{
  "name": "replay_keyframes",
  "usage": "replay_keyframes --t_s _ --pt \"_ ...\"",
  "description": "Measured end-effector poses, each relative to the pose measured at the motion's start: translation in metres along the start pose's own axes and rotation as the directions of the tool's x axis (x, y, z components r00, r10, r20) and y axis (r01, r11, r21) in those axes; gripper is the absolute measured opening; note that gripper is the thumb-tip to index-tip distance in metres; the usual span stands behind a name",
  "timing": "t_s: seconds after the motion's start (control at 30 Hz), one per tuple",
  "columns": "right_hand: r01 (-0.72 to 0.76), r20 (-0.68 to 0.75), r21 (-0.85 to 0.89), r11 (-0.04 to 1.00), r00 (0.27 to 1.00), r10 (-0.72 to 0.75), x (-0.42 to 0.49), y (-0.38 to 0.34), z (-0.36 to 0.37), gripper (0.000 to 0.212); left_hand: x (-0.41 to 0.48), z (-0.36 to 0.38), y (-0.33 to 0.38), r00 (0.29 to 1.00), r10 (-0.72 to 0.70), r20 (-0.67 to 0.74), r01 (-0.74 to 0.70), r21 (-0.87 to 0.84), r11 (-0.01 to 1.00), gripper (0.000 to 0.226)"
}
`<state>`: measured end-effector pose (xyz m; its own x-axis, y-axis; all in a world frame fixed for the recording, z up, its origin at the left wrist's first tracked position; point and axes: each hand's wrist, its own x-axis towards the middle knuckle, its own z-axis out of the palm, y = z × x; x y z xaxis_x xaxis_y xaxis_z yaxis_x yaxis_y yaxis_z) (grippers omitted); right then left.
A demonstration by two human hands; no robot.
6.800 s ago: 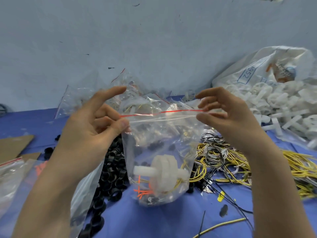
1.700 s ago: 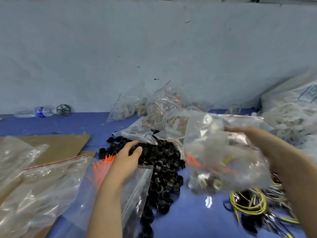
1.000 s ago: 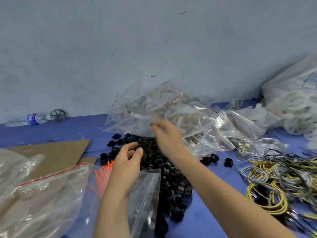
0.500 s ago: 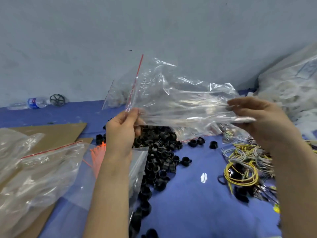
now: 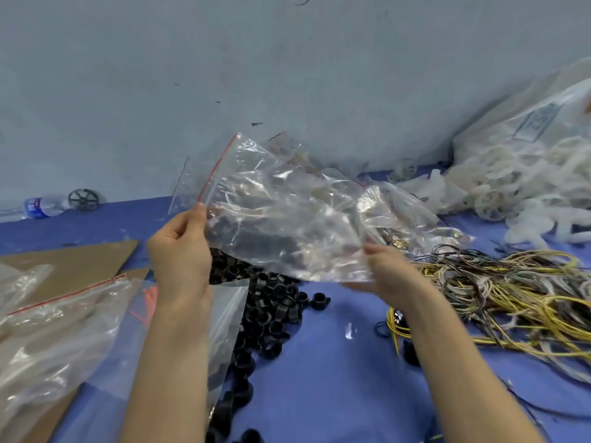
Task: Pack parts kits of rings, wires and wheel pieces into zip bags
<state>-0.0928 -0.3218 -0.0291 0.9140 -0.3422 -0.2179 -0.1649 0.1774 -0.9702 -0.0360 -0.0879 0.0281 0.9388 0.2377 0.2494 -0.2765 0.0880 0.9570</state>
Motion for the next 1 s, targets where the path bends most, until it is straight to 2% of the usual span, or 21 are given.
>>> replay_keyframes --t_s 0.03,0.07,0.1,0.13,0.17,0.23,0.33,0.43,0.53,0.63,0.77,0.87,1.0 --pt "0.041 0.050 -0.272 0.961 0.998 -0.028 0.004 0.008 0.008 0.033 0.002 -0.002 0.001 1.000 0.008 -0.026 -0.008 -0.002 1.000 0.029" --pt "0.114 0.131 -0.512 0.851 0.990 -0.053 0.008 0.016 0.016 0.029 0.005 -0.005 0.003 0.999 0.014 -0.038 -0.014 -0.002 1.000 0.028" --pt "0.185 0.212 -0.676 0.714 0.976 -0.051 0.012 0.023 0.023 0.027 0.006 -0.008 0.004 0.999 0.015 -0.037 -0.015 -0.011 1.000 0.028" --pt "0.228 0.254 -0.768 0.598 0.966 -0.042 0.014 0.029 0.029 0.025 0.008 -0.010 0.005 1.000 0.009 -0.027 -0.010 -0.027 1.000 0.027" --pt "0.250 0.264 -0.812 0.528 0.963 -0.049 0.016 0.031 0.032 0.024 0.009 -0.012 0.004 1.000 0.004 -0.012 -0.004 -0.041 0.999 0.025" --pt "0.267 0.261 -0.830 0.491 0.962 -0.082 0.018 0.031 0.033 0.018 0.009 -0.014 0.003 1.000 -0.002 0.030 0.003 -0.020 1.000 0.018" --pt "0.234 0.206 -0.818 0.526 0.972 -0.113 0.019 0.022 0.018 0.008 0.007 -0.018 0.003 0.983 -0.006 0.184 -0.015 0.114 0.993 0.015" --pt "0.169 0.075 -0.704 0.690 0.984 -0.164 0.009 0.000 -0.001 0.005 0.001 -0.018 0.004 0.897 -0.071 0.437 -0.051 0.261 0.964 0.018" --pt "0.224 -0.006 -0.586 0.779 0.960 -0.281 -0.011 -0.030 -0.013 0.005 -0.007 -0.013 0.007 0.819 -0.090 0.566 -0.113 0.312 0.943 0.023" --pt "0.372 0.013 -0.496 0.784 0.906 -0.422 -0.038 -0.058 -0.014 0.019 -0.012 -0.010 0.013 0.732 -0.072 0.678 -0.190 0.305 0.933 0.036" --pt "0.491 0.034 -0.503 0.711 0.833 -0.552 -0.064 -0.075 -0.004 0.029 -0.021 -0.011 0.023 0.598 -0.031 0.801 -0.323 0.275 0.905 0.049" --pt "0.490 0.042 -0.480 0.728 0.842 -0.538 -0.071 -0.078 0.000 0.035 -0.025 -0.012 0.030 0.594 0.028 0.804 -0.369 0.241 0.898 0.042" --pt "0.457 0.043 -0.324 0.828 0.882 -0.470 -0.073 -0.079 -0.001 0.027 -0.029 -0.011 0.039 0.632 0.098 0.769 -0.392 0.208 0.896 0.035"
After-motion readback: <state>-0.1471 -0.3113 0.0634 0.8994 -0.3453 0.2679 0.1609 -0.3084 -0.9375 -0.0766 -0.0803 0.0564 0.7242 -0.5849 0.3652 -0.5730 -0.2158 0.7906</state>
